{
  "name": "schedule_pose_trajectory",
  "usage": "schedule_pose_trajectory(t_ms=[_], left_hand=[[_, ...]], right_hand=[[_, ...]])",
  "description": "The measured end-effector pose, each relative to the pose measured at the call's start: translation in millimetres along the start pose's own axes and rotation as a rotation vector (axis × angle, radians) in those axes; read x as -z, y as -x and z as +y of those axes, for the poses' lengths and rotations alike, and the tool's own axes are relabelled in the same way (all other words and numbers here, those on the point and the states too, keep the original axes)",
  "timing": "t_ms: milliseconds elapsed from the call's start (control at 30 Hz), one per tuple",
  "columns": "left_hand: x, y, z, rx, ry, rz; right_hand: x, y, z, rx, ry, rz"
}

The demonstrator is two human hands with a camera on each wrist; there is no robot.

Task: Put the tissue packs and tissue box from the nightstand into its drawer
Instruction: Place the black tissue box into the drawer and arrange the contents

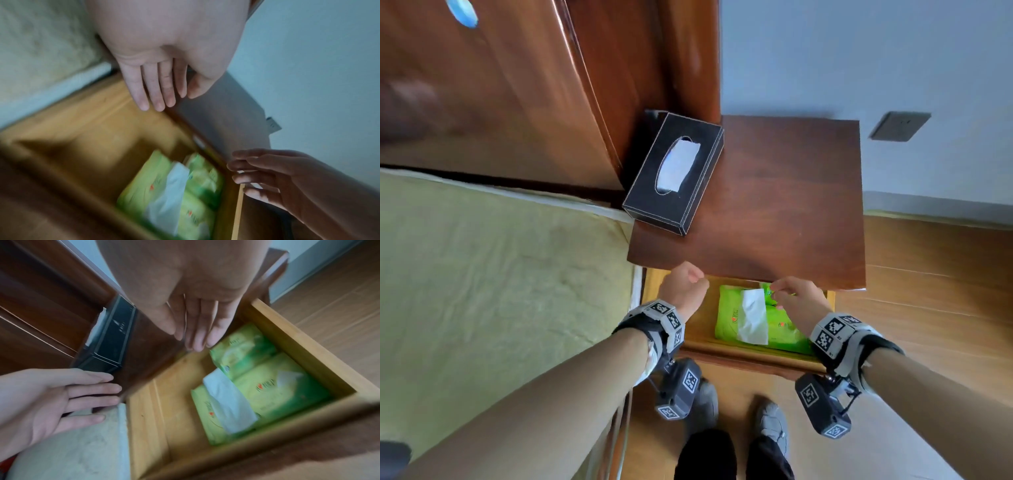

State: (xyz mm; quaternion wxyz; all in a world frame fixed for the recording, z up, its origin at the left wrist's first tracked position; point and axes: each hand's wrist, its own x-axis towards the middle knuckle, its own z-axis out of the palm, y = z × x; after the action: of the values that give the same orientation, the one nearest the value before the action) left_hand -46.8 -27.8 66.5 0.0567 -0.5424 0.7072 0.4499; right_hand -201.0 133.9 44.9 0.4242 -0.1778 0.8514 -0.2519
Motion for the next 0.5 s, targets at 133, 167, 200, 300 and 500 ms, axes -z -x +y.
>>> schedule_pose_trajectory(t_ms=[133,167,200,300,500], left_hand=[[57,1,40,-0.072,0.007,0.089],[69,-1,46,-0.074,0.02,0.113],[80,-4,49,-0.073,0.033,0.133],[105,-20,51,-0.083,0.076,0.171],[144,-77,49,-0.077,-0.03,0.197]], right_hand=[[32,2,-64,0.087,0.028,0.035],[36,-1,-77,0.097,0.026,0.05],[39,-4,-90,0.101,0.018,0.06],[40,-20,-122,0.111,0.0,0.067],[21,-67,-171,0.096,-0.051,0.076]])
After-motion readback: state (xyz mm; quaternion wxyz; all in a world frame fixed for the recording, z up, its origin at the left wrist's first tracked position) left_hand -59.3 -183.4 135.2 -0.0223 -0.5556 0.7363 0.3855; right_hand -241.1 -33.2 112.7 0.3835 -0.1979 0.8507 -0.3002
